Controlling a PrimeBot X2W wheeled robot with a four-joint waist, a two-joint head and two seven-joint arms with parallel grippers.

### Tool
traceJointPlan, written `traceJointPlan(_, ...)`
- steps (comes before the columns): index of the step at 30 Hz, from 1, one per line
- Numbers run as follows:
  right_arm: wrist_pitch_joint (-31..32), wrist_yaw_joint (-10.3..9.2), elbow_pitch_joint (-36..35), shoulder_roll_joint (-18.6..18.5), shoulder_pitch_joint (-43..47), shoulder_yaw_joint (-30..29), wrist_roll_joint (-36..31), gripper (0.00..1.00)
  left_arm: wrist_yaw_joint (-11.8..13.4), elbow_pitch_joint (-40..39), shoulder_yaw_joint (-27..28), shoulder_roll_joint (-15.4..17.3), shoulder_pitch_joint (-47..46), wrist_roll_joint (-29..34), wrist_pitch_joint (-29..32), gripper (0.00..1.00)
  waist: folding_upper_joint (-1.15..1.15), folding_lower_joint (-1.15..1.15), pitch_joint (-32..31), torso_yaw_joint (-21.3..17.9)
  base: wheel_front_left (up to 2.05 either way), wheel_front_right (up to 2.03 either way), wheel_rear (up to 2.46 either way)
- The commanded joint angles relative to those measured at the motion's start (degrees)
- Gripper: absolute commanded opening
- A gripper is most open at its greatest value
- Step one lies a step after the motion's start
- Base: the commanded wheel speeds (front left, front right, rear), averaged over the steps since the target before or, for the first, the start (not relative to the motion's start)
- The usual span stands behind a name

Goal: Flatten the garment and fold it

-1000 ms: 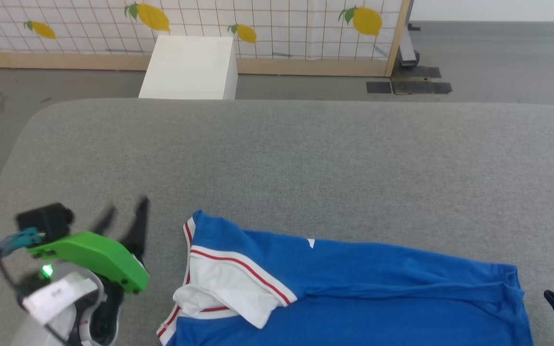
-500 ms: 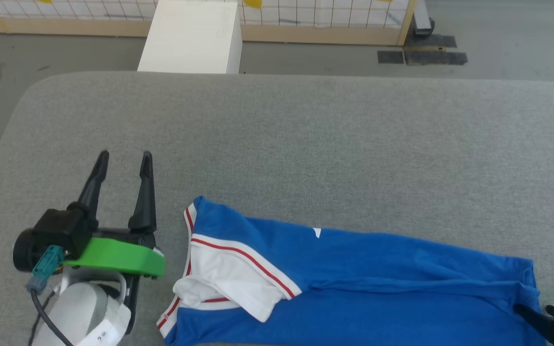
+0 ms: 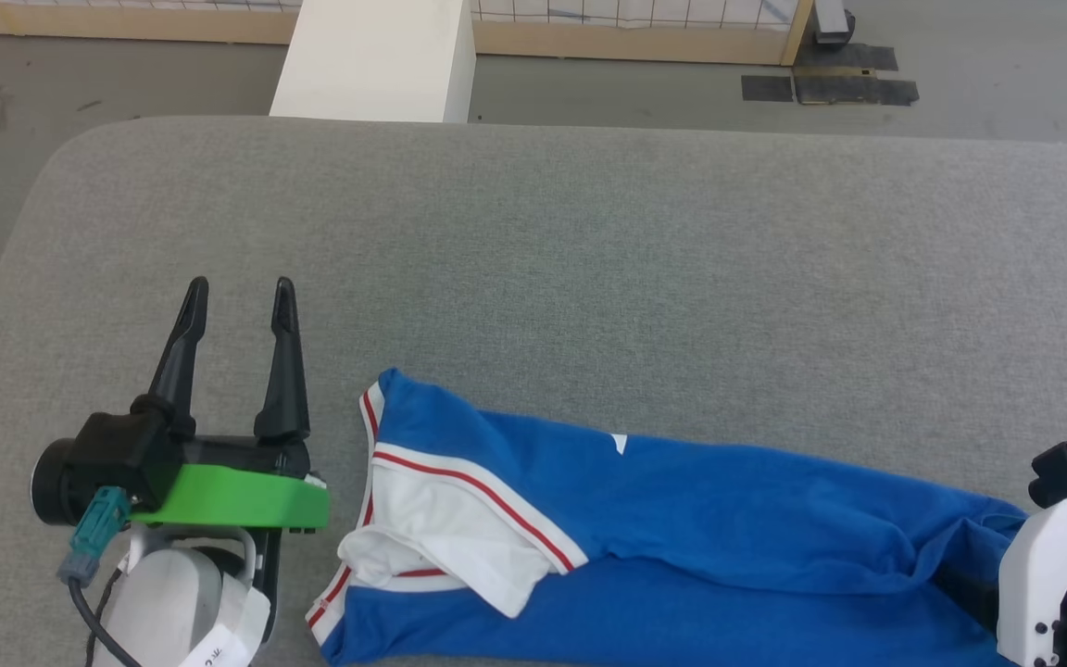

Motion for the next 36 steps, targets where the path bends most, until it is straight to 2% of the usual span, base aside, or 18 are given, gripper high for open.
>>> traceJointPlan(1,0.6,-0.04,1.4,1.2,0.2,1.9,0.8,1.00,-0.6,0.4,0.7,-0.7,0.6,0.7,-0.2,1.00,0.00,0.00,-0.2,0.1,0.00,0.00,0.00)
traceJointPlan(2,1.0,-0.04,2.0,1.1,0.2,2.0,0.9,0.96,-1.0,0.4,1.2,-1.2,0.6,1.1,-0.2,1.00,0.00,0.00,-0.3,0.2,0.00,0.00,0.00)
traceJointPlan(3,1.1,-0.04,2.3,0.9,0.2,2.1,0.9,0.26,-1.3,0.5,1.6,-1.6,0.8,1.3,-0.2,1.00,0.00,0.00,-0.4,0.2,0.00,0.00,0.00)
traceJointPlan(4,1.1,-0.04,2.6,0.6,0.1,2.0,0.8,0.00,-1.7,0.7,2.1,-2.0,0.9,1.6,-0.2,1.00,0.00,0.00,-0.5,0.2,0.00,0.00,0.00)
traceJointPlan(9,1.1,-0.04,4.4,-0.1,-0.2,-0.2,0.0,0.00,-3.0,0.9,4.0,-3.5,1.4,2.6,-0.2,1.00,0.00,0.00,-0.8,0.0,0.00,0.00,0.00)
traceJointPlan(14,0.3,-0.04,6.7,-1.7,-1.1,-5.3,-2.0,0.00,-4.1,0.9,5.3,-4.5,1.5,3.5,-0.2,1.00,0.00,0.00,-0.5,-0.1,0.00,0.00,0.00)
traceJointPlan(21,0.2,-0.04,12.1,-3.3,-3.4,-15.7,-9.4,0.00,-5.3,1.7,6.1,-5.3,1.2,4.5,-0.2,1.00,0.00,0.00,0.0,0.0,0.00,0.00,0.00)
traceJointPlan(27,1.5,-0.04,13.4,-1.8,-5.5,-22.3,-15.8,0.00,-5.9,2.4,6.6,-6.0,1.0,4.5,-0.2,1.00,0.00,0.00,0.4,0.1,0.00,0.00,0.00)
traceJointPlan(32,5.3,-0.04,10.5,-0.8,-5.2,-22.3,-18.6,0.00,-6.2,3.2,7.2,-6.5,1.4,4.2,-0.2,1.00,0.00,0.00,-0.6,0.0,0.00,0.00,0.00)
traceJointPlan(36,11.4,-0.04,4.4,-1.3,-2.9,-19.3,-18.1,0.00,-6.4,4.0,7.6,-6.7,2.2,4.1,-0.2,1.00,0.00,0.00,-2.1,-0.2,0.00,0.00,0.00)
